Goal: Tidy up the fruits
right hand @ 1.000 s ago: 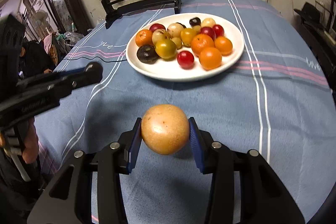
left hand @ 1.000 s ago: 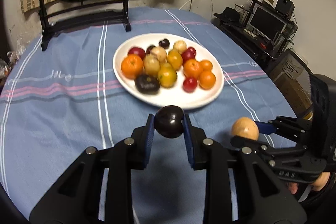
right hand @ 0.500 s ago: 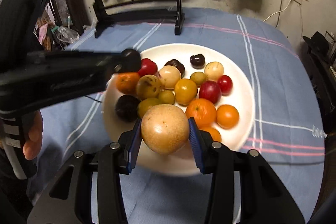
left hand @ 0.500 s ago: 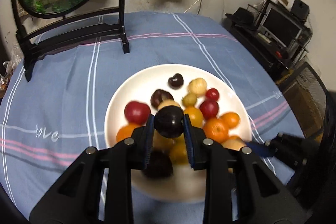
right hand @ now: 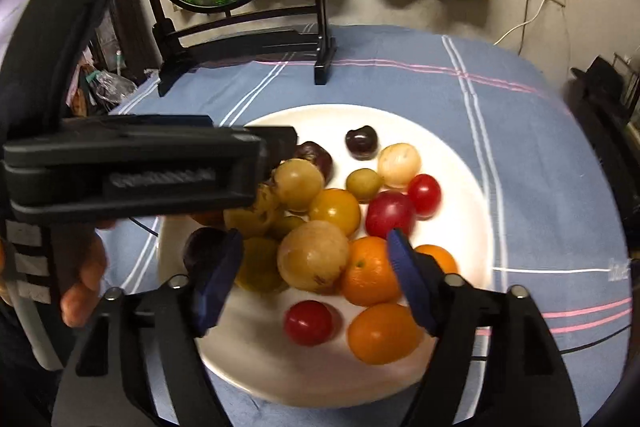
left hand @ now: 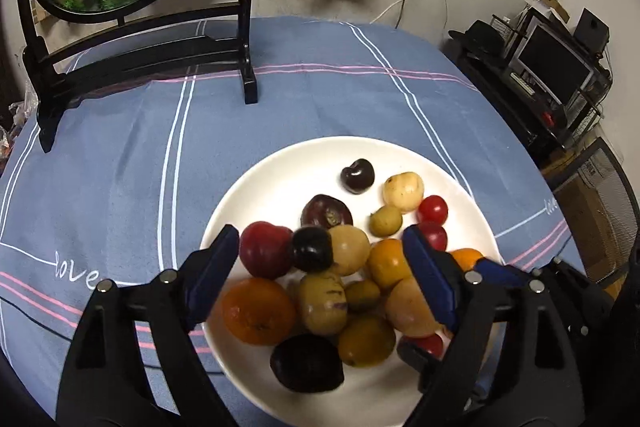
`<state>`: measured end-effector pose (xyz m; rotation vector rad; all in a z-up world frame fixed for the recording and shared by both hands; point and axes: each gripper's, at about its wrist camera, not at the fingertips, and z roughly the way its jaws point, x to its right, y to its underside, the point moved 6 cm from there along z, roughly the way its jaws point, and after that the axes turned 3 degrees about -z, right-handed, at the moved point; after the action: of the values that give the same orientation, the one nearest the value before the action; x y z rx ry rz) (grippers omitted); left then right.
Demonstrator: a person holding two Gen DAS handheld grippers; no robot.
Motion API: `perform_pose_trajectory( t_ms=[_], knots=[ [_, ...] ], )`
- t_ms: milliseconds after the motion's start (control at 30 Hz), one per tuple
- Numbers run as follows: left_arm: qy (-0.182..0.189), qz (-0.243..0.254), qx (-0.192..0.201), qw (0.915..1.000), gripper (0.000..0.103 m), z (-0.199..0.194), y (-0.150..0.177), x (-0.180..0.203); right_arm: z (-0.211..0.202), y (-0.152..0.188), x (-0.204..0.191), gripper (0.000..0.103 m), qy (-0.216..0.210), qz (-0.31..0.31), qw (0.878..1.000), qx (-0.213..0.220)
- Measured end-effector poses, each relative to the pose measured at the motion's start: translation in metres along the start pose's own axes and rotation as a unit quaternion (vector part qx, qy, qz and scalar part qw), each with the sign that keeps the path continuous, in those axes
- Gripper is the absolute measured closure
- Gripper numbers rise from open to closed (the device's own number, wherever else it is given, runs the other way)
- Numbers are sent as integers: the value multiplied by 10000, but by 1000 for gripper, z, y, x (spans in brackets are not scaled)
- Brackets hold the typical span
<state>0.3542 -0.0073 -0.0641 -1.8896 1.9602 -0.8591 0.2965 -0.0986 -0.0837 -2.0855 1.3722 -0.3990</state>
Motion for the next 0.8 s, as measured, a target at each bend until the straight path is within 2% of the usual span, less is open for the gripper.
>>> perform_pose_trajectory(
  t_ms=[67,133,267,367,533,633,800],
  knots=[
    [-59,-39,73,9999,10,-14,6,-2,-14,9,0,6,129,-34,9999,-98],
    [-128,-38,198,9997,4,-30,16,-3,-31,25,-1,4,169,-30,9997,-165],
    [-429,78,369,9984,3,-65,53,1,-54,59,-2,1,366,56,9989,-303],
    [-687,234,439,9964,3,-89,81,9,-71,81,-4,1,725,138,9967,-329],
    [-564,137,586,9966,3,-127,119,18,-97,102,-5,1,885,566,9944,-91],
    [-407,16,573,9975,3,-144,136,19,-106,108,-11,1,1008,503,9936,-99],
    [-544,79,590,9967,3,-159,153,22,-117,114,-25,1,1002,408,9941,-53]
  ],
)
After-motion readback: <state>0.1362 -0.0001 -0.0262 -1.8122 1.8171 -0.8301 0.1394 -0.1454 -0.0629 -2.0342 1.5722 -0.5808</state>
